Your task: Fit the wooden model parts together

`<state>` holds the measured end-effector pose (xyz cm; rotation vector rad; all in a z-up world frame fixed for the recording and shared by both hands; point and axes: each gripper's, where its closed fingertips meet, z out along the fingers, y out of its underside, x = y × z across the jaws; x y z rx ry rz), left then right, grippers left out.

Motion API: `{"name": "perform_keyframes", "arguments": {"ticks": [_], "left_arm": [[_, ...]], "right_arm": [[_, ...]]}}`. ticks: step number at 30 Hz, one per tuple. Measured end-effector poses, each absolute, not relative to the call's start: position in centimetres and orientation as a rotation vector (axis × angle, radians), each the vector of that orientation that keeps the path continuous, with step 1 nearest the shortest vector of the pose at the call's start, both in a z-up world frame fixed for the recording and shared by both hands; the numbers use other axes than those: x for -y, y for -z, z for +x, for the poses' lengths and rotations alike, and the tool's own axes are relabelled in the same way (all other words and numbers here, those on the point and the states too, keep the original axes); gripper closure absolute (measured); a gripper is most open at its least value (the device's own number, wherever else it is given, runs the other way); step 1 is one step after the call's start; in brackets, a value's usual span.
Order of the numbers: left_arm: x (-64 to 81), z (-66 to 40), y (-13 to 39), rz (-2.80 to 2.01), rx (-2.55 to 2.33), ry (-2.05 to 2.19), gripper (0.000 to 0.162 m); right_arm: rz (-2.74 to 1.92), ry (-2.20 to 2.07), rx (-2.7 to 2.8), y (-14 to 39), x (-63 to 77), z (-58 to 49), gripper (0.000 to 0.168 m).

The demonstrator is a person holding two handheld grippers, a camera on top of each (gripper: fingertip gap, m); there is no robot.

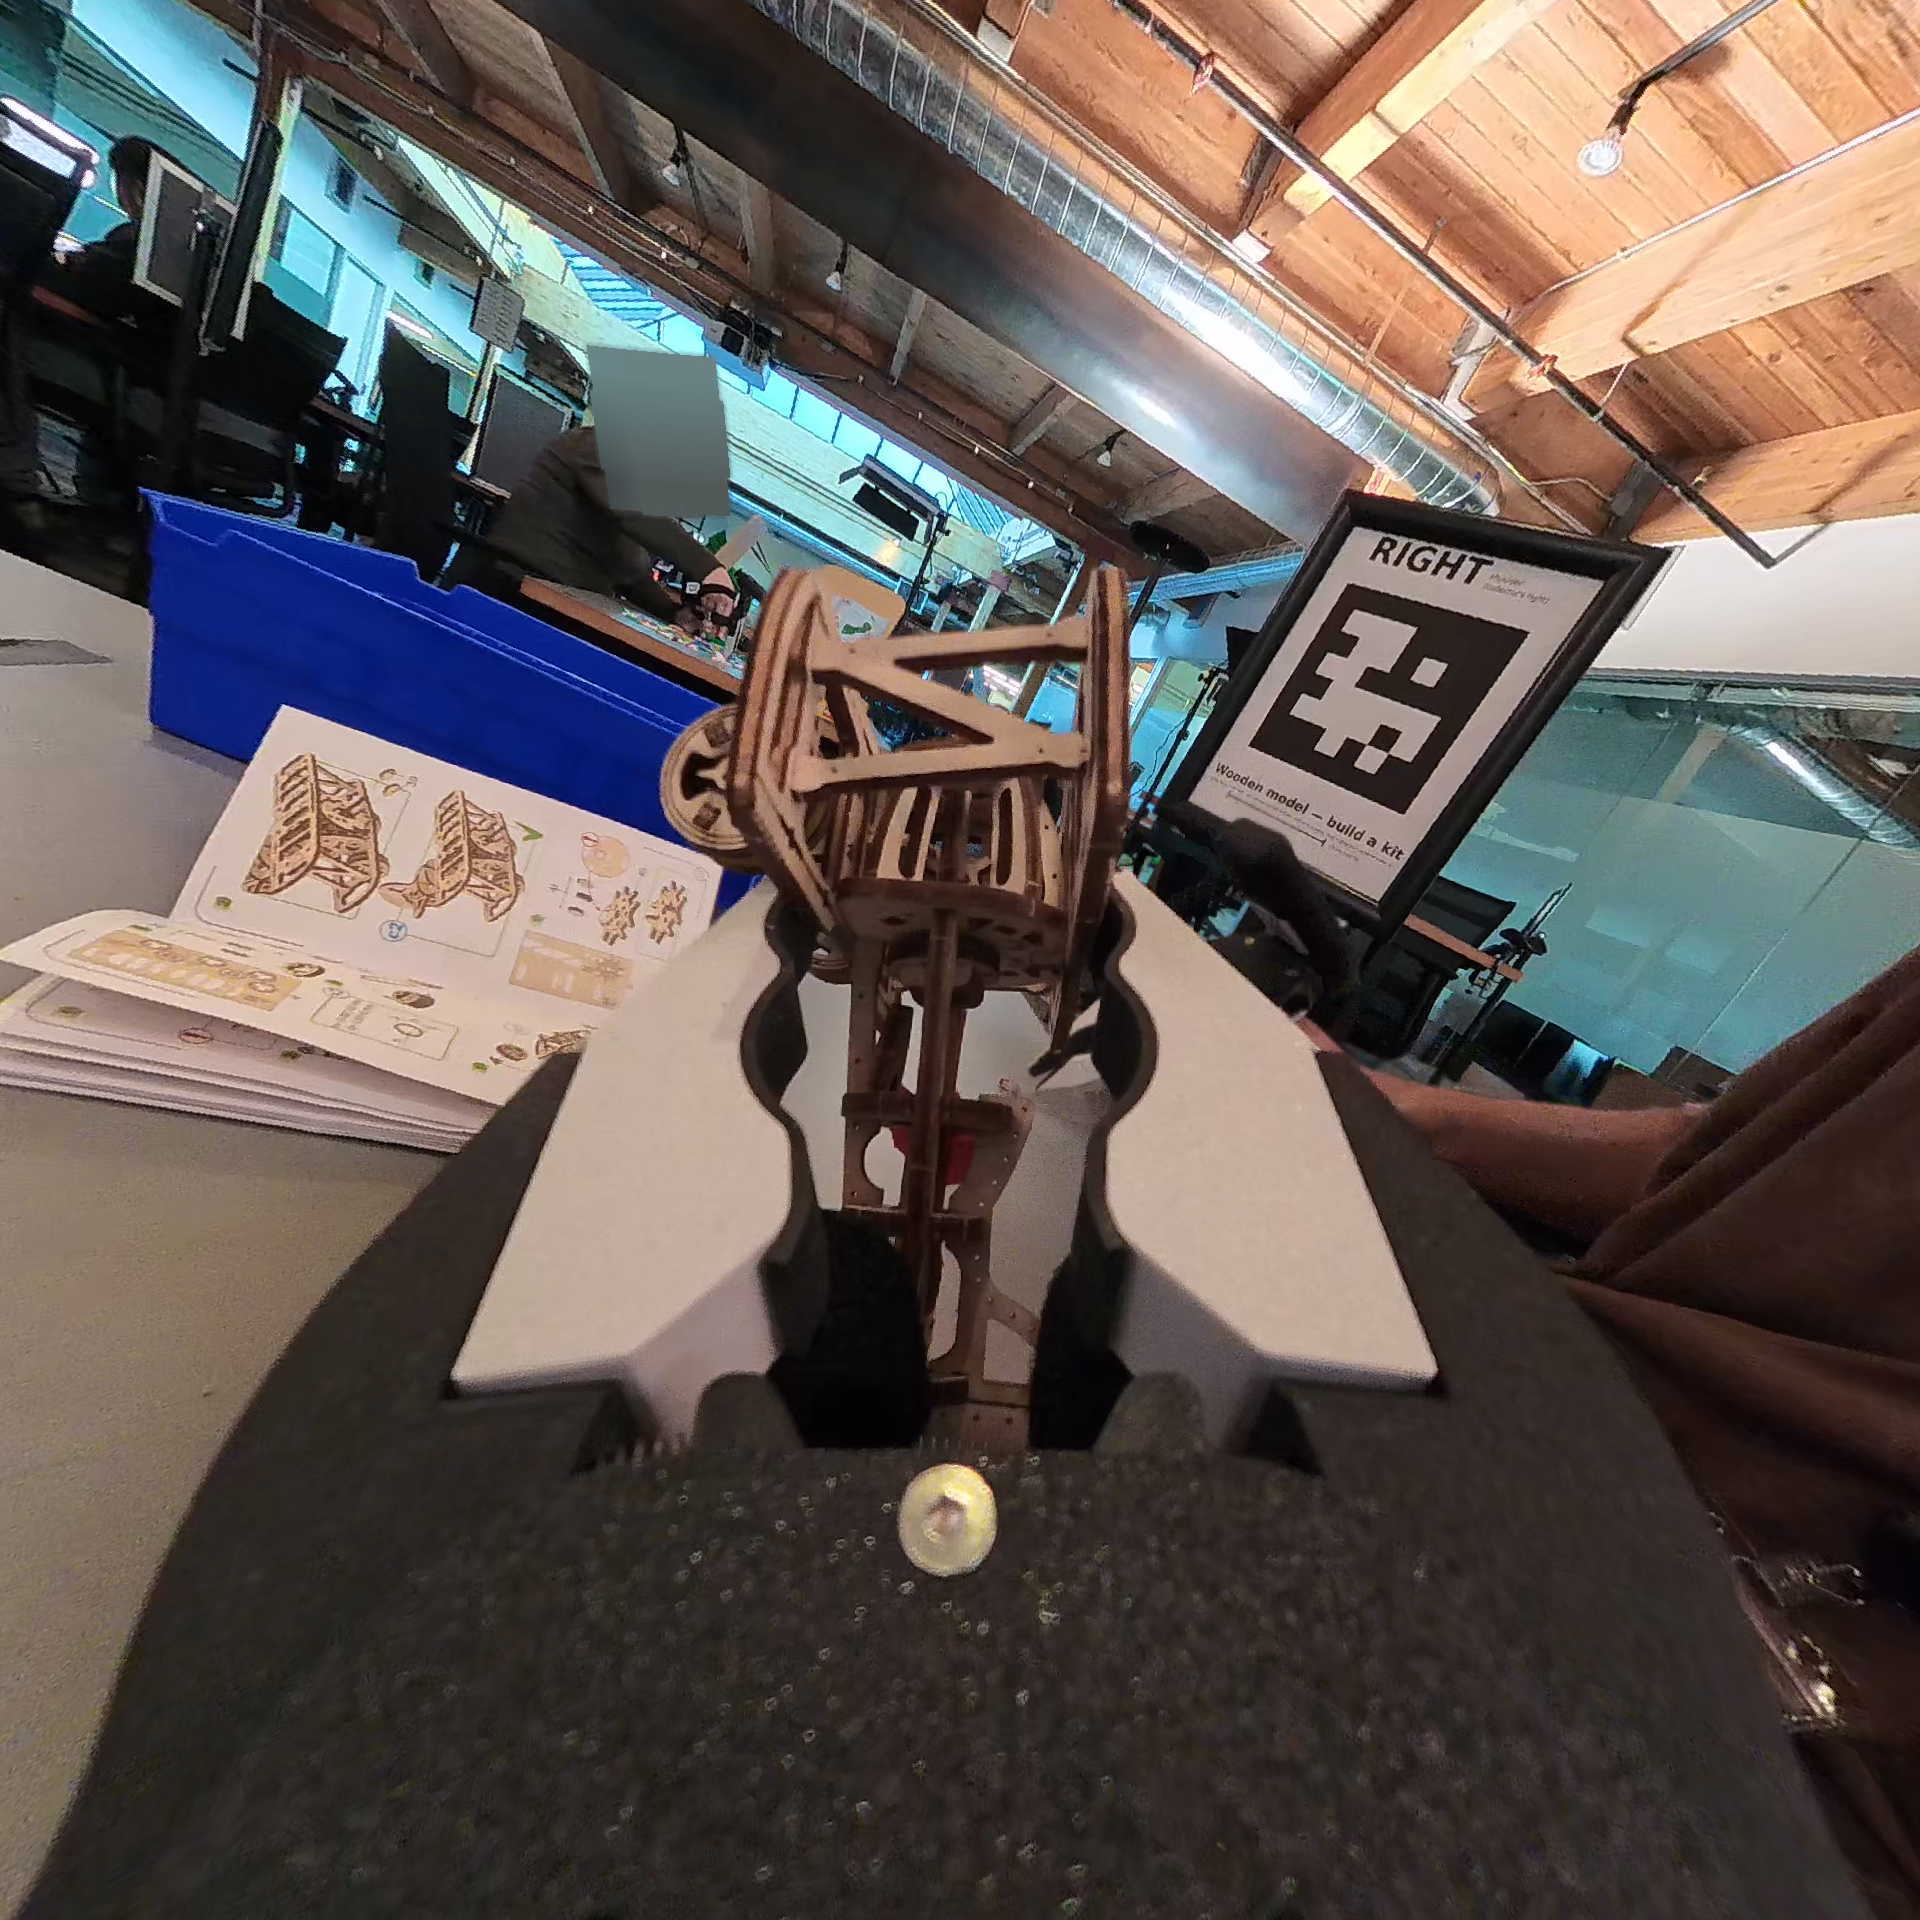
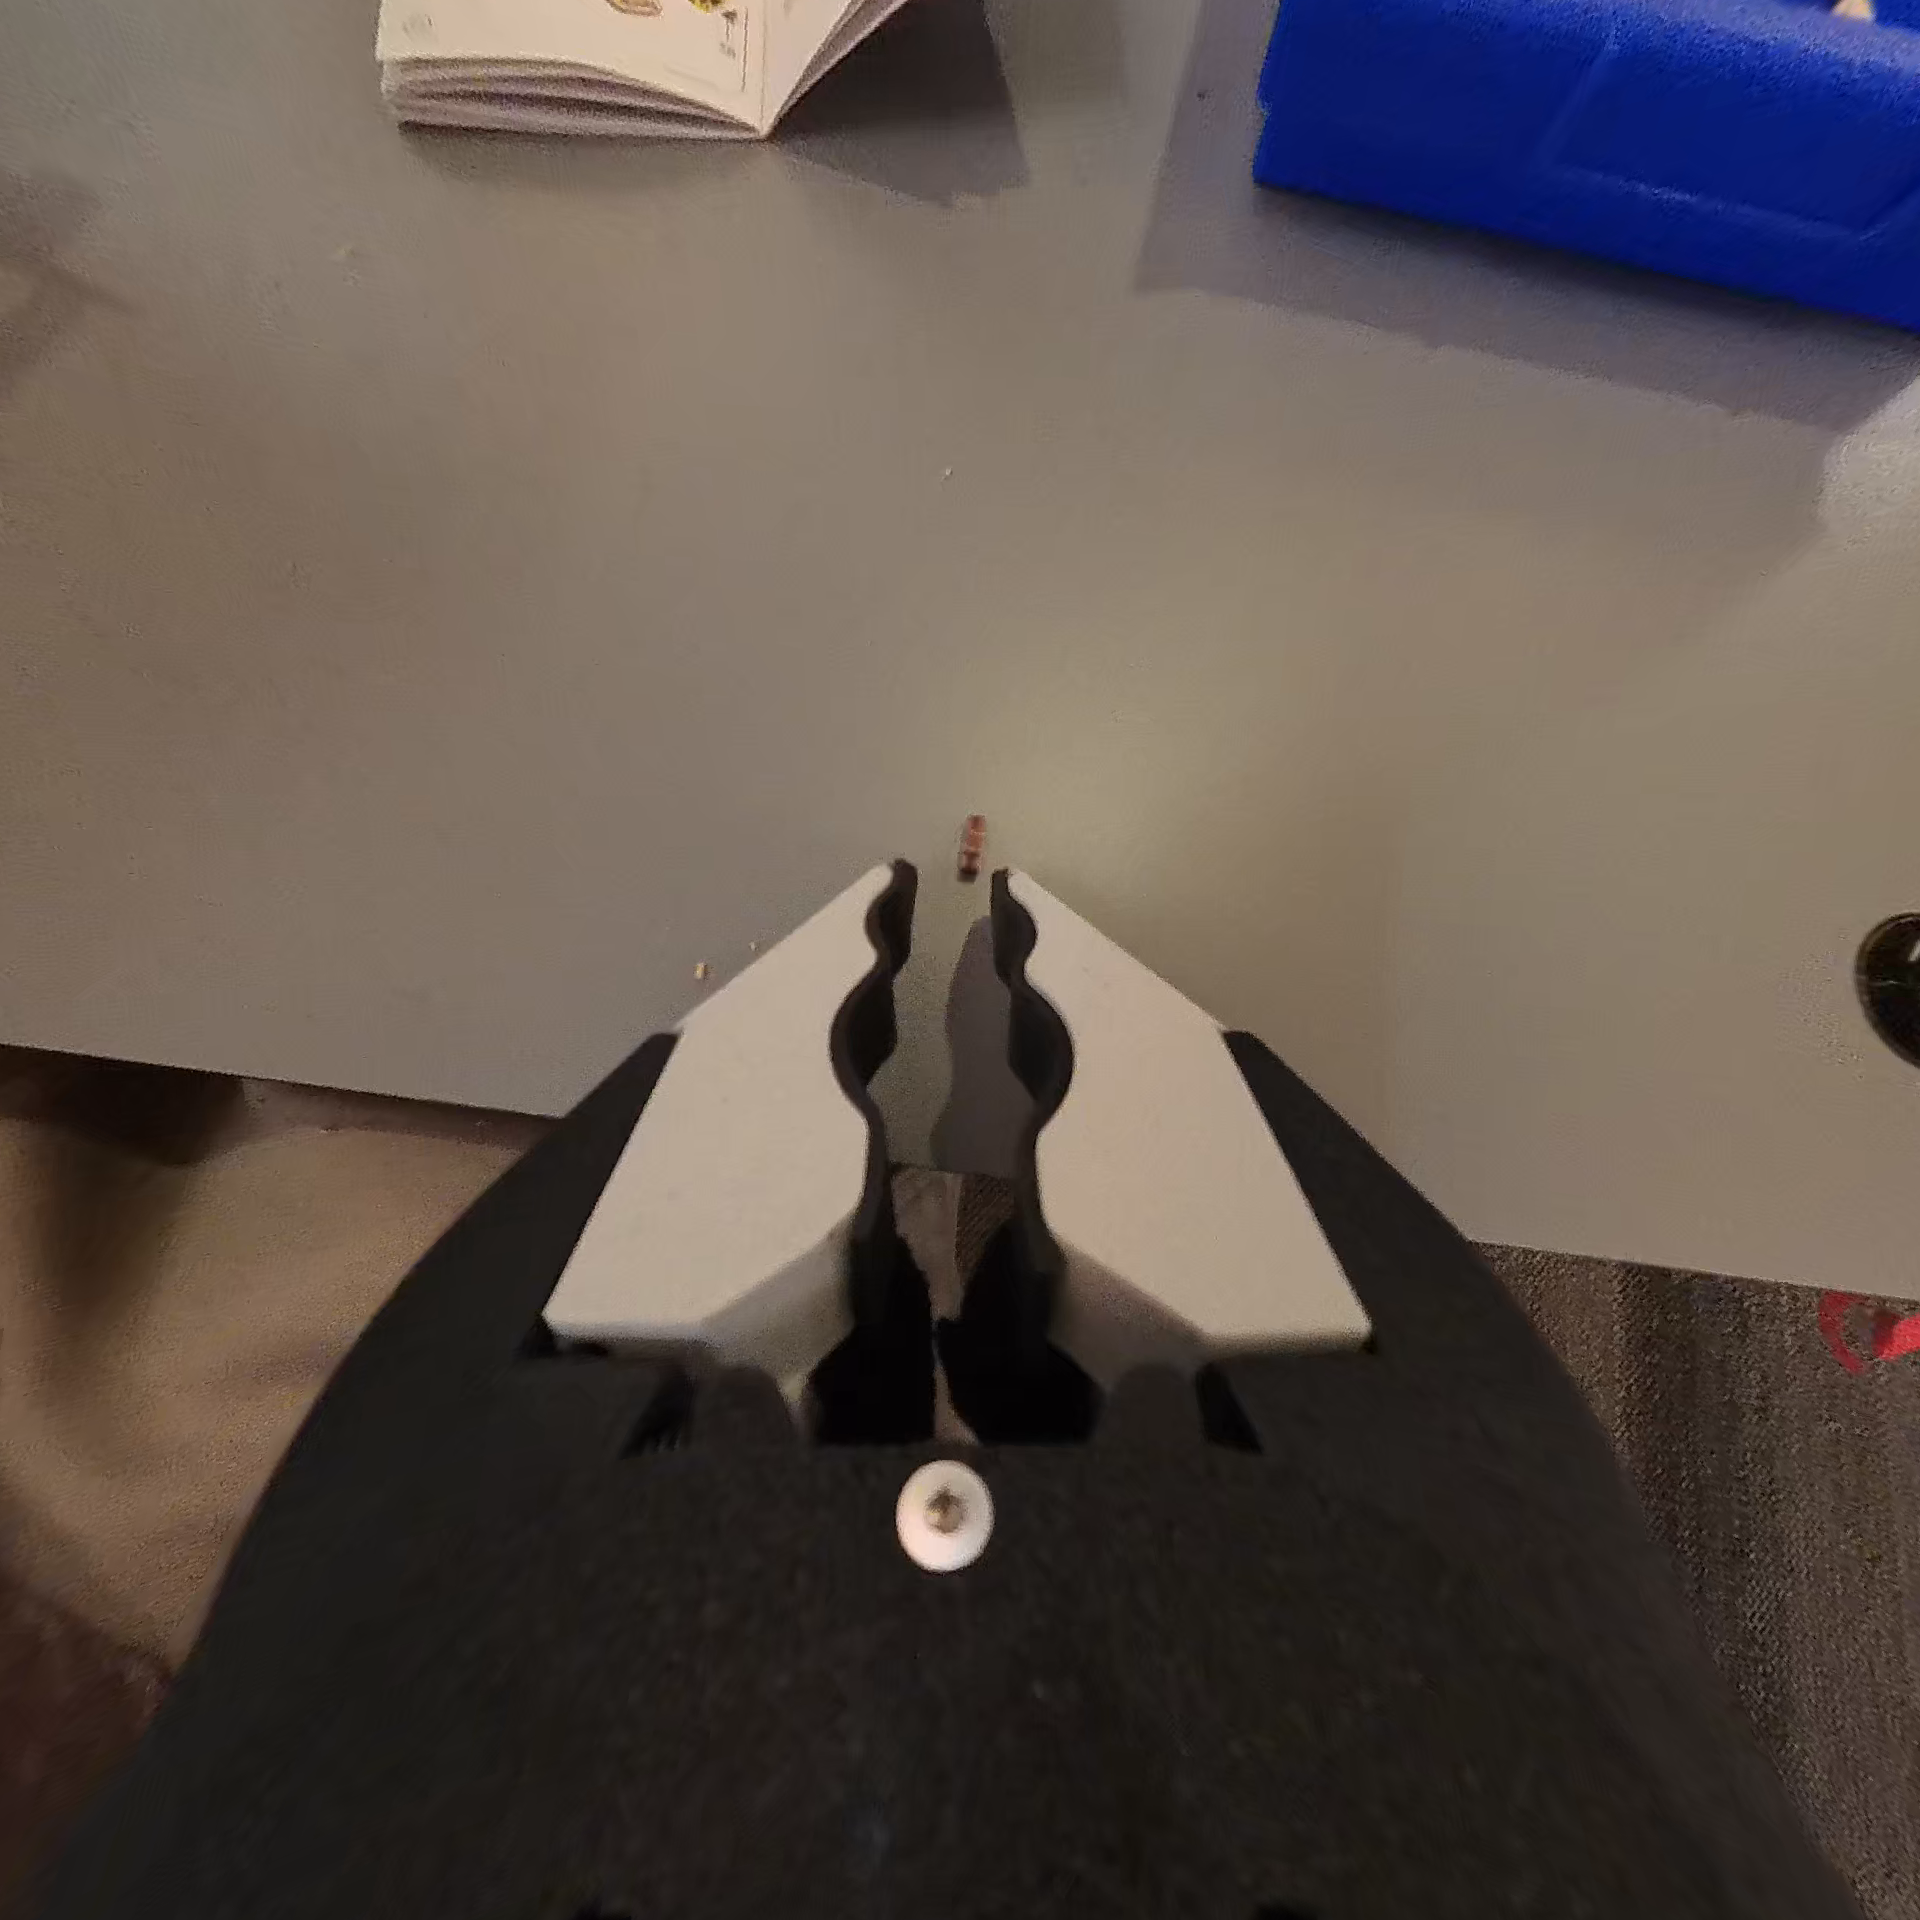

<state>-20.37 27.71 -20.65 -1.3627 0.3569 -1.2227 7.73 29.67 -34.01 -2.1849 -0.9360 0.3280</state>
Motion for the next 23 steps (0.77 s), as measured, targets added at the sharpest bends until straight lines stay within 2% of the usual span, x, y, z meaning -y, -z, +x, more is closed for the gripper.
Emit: {"name": "perform_keyframes", "arguments": {"ticks": [7,9,12,14,16,20,23], "left_arm": [[-27.7,-20.3,20.8,-1.369,-0.368,1.208,0.111],[-27.6,-20.2,20.8,-1.367,-0.378,1.210,0.111],[-26.9,-19.5,20.8,-1.368,-0.422,1.248,0.112],[-25.8,-18.5,20.5,-1.356,-0.489,1.319,0.112],[-24.6,-17.4,20.5,-1.348,-0.553,1.384,0.112],[-23.4,-15.6,21.4,-1.381,-0.656,1.412,0.112],[-22.5,-14.6,21.6,-1.384,-0.715,1.439,0.112]], "right_arm": [[-2.141,-0.329,0.861,34.9,-30.6,7.3,0.158],[-2.146,-0.378,0.864,35.0,-30.5,7.0,0.166],[-2.141,-0.380,1.010,34.7,-30.1,6.6,0.166],[-1.995,-0.309,1.214,32.2,-30.2,5.8,0.166],[-1.698,-0.250,1.510,27.5,-29.0,3.0,0.166],[-1.153,0.155,1.989,19.5,-26.8,-2.8,0.166],[-0.911,0.228,2.203,16.4,-24.2,-7.5,0.166]]}}
